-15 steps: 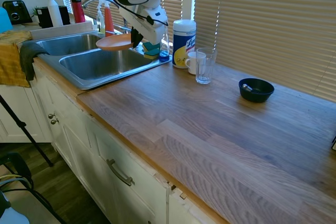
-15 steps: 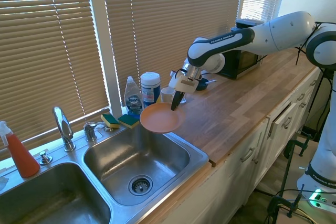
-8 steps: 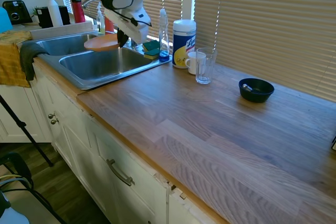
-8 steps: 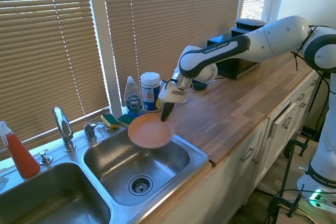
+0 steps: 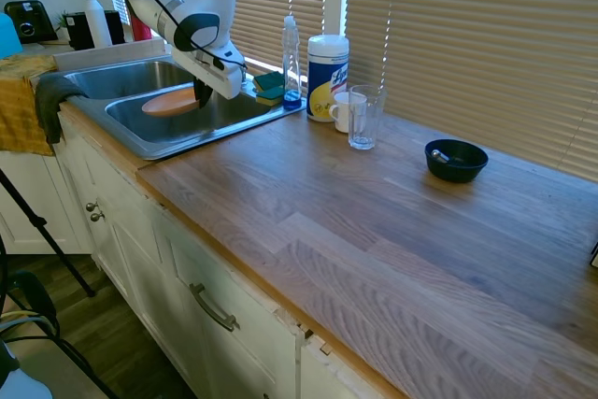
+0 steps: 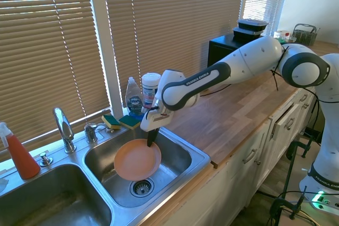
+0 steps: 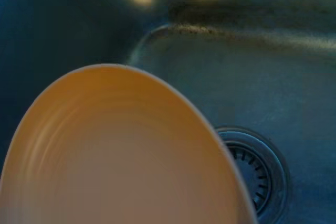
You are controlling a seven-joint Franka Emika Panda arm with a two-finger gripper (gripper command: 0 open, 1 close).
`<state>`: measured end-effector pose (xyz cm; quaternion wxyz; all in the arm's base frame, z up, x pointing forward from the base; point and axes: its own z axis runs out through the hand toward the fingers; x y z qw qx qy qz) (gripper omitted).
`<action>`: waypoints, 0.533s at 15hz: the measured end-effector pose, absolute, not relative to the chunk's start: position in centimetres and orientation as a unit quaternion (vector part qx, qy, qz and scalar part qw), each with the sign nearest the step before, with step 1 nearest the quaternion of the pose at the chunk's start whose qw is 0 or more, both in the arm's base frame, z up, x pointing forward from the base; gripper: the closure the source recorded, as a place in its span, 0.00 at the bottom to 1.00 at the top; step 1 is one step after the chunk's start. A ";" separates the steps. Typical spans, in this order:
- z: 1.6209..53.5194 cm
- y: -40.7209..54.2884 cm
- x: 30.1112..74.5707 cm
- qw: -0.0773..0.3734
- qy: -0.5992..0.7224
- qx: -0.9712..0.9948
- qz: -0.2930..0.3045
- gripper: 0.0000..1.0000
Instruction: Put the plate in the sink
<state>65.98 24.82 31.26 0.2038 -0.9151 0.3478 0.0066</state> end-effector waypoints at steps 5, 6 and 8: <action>26.7 27.0 67.7 0.177 0.351 -0.919 0.031 1.00; 25.8 26.5 68.3 0.171 0.355 -0.918 0.039 1.00; 24.6 25.8 69.6 0.165 0.359 -0.917 0.055 0.00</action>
